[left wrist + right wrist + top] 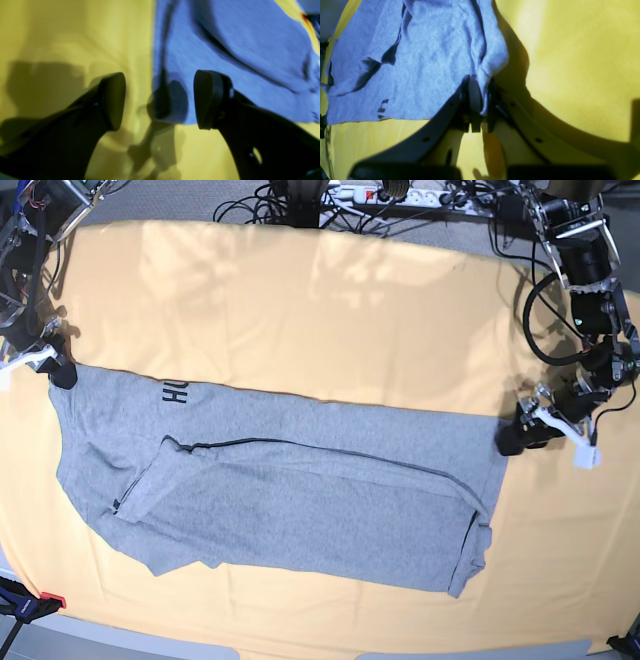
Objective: Layout the t-shirt on the table in an organized manner, then fold the t-shirt properly
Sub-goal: 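Hold both corners and pull the shirt toward the table edge to straighten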
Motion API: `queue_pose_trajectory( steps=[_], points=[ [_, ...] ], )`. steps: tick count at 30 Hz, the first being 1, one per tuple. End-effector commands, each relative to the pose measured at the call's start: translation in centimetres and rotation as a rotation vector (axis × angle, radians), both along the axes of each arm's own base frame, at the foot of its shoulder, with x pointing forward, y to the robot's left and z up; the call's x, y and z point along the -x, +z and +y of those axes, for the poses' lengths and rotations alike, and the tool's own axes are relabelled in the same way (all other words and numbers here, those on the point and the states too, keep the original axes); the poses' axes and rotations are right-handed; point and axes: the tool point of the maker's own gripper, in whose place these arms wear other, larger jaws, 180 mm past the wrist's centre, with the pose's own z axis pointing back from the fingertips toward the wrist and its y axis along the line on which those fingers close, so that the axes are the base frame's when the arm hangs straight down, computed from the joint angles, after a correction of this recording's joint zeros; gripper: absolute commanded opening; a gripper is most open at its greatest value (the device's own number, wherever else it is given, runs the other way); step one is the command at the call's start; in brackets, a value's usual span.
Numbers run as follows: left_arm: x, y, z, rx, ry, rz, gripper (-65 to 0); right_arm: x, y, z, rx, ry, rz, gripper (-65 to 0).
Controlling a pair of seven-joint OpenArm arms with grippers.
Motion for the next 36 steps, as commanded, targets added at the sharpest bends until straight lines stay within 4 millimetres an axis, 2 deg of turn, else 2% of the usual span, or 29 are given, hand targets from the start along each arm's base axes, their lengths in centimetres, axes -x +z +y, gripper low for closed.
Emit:
queue_pose_trajectory(
  steps=[1,7,9,11,13,16,17,21,24,29,32,36],
  points=[
    [0.4,-0.7,-0.7,-0.030,-0.052,0.055,-21.5,0.3,0.1,-0.4,0.023,0.021,0.028,-65.0],
    [-0.5,-0.7,-3.5,-0.071,-0.163,0.080,-21.5,0.4,0.0,-0.4,0.023,0.023,0.033,-65.0],
    [-0.8,-0.7,-3.4,-0.097,-0.169,0.082,-21.6,0.4,0.1,-0.6,0.027,0.025,0.036,-65.0],
    [-1.2,-0.6,-2.8,-0.127,-0.154,0.087,-24.9,0.5,0.2,-0.9,0.035,0.028,0.040,-65.0],
    [-1.3,-0.9,-1.9,-0.149,-0.111,0.109,-35.2,0.5,0.4,-1.2,0.044,0.028,0.042,-65.0],
    [-1.5,-1.1,-0.6,-0.170,-0.048,0.132,-59.1,0.4,0.8,-1.6,0.049,0.027,0.033,-65.0],
    [-1.5,-1.1,-0.3,-0.171,-0.037,0.132,-65.0,0.3,1.0,-1.6,0.042,0.026,0.022,-65.0],
    [-1.5,-0.7,-0.2,-0.162,-0.042,0.123,-65.0,0.2,1.6,-1.1,0.003,0.040,0.003,-65.0],
    [-0.9,-0.3,-0.9,-0.136,-0.113,0.121,-65.0,0.2,2.2,-1.0,-0.019,0.062,0.000,-65.0],
    [0.7,1.0,-1.9,-0.082,-0.262,0.114,-65.0,0.8,2.7,-2.2,0.014,0.082,0.032,-65.0],
    [1.3,2.2,-1.3,-0.069,-0.304,0.093,-65.0,1.3,3.4,-2.7,0.011,0.104,0.038,-65.0],
    [1.4,3.4,0.8,-0.101,-0.293,0.091,-65.0,2.6,4.0,-3.4,0.061,0.128,0.063,-65.0]
  ],
)
